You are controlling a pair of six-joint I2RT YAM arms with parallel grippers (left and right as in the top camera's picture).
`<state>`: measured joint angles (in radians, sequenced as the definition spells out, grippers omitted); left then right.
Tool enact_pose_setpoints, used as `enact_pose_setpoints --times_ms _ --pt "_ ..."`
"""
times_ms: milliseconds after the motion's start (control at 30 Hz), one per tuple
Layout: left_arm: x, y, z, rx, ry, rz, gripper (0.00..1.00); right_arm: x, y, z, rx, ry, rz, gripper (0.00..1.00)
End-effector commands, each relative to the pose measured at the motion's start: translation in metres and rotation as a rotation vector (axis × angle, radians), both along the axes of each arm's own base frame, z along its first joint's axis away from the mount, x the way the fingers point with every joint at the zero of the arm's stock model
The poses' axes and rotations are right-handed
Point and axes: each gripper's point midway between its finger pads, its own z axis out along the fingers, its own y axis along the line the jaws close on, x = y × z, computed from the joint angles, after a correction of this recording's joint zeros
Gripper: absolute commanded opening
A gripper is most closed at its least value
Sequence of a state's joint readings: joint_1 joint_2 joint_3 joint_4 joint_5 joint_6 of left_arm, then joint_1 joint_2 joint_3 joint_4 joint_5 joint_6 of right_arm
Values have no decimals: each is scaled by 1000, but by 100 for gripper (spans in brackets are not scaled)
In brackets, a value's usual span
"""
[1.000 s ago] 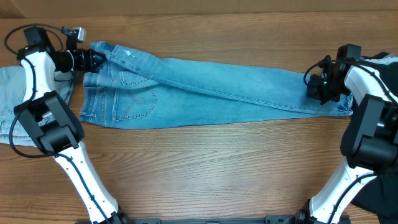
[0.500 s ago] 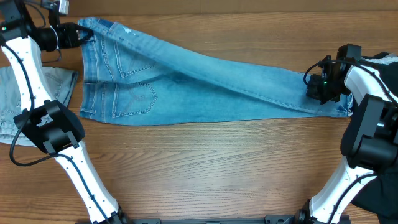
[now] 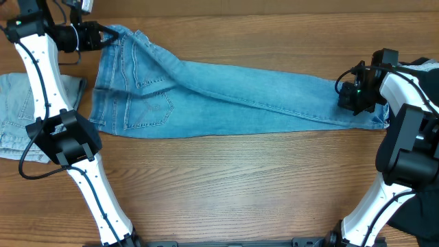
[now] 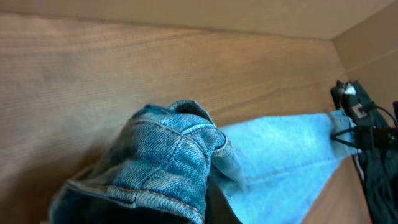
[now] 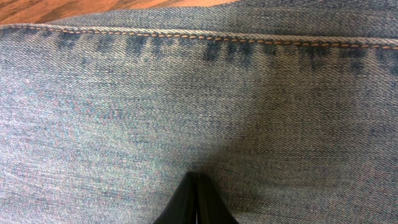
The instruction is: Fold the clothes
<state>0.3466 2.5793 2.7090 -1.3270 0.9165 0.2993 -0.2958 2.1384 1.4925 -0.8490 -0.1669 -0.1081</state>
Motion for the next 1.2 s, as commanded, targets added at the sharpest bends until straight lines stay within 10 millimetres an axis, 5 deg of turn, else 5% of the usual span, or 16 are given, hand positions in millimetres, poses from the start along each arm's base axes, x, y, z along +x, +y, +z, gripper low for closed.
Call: enact_pose_setpoints --times_ms 0,167,333,500,600,733,867,933,1000,1167 --pt "-21 -4 36 133 -61 -55 4 -66 -6 -70 -38 284 -18 4" --pt "-63 -26 24 136 113 -132 4 -70 -5 -69 -33 300 -17 4" --pt "-71 -5 -2 281 330 36 4 -69 -6 -69 -38 295 -17 4" --pt "-72 -14 -13 374 423 108 4 -69 -6 -69 -39 293 -17 4" --pt "-78 -36 -31 451 493 81 4 -68 -6 -69 -39 292 -17 4" --pt "-115 -69 -88 532 711 -32 4 -68 -7 -70 -40 288 -18 4" --pt "-126 -78 -100 537 763 -69 4 -67 -7 -70 -39 288 -18 4" --pt "-116 -74 -100 534 723 -51 4 -67 -7 -70 -40 285 -18 4" --pt "-79 -65 -83 488 564 13 4 -51 -9 -56 -40 256 -16 4" --pt "-9 -42 -28 481 233 158 4 9 -8 13 -60 140 11 4"
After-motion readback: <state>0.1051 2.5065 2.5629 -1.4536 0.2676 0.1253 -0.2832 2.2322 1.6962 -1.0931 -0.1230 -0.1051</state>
